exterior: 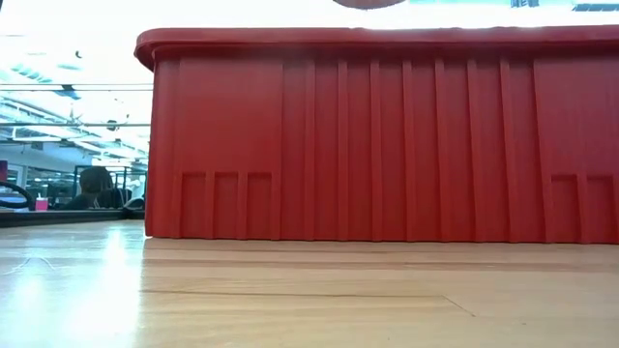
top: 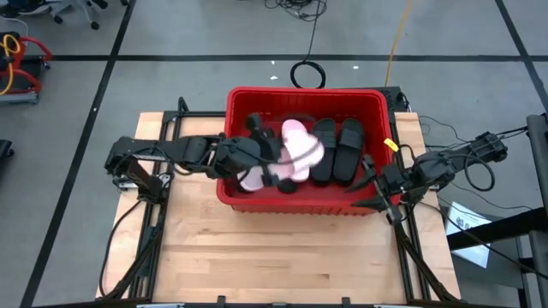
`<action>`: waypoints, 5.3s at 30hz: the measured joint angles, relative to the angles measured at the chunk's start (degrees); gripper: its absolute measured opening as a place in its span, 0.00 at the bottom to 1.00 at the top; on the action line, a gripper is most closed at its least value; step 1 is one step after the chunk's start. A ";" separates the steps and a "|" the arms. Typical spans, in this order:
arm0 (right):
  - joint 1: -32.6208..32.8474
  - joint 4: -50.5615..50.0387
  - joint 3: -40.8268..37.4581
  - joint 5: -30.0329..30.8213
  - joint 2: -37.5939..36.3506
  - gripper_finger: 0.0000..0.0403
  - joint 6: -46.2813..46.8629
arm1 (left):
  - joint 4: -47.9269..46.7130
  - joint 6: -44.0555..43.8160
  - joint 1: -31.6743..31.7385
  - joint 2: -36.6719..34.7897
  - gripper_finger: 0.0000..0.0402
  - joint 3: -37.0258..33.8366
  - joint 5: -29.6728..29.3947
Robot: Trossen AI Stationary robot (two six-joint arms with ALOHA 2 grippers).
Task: Pick and place slides into bin
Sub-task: Put the pink slide into the red bin
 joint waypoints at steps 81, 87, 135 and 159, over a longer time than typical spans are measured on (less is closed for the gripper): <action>-0.02 0.03 0.00 31.39 -0.36 0.40 -26.87 | 33.10 -43.76 16.73 12.42 0.00 -32.67 -24.91; -0.02 0.02 0.00 31.41 -0.70 0.40 -26.99 | 26.42 -48.59 16.55 12.39 0.00 -32.65 -25.52; -0.02 0.46 0.00 34.74 -0.70 0.40 -27.91 | 7.82 -57.94 18.92 11.97 0.01 -32.65 -20.30; -0.02 0.48 0.00 34.41 -0.68 0.40 -27.84 | 3.70 -54.87 20.20 11.97 0.24 -32.65 -6.18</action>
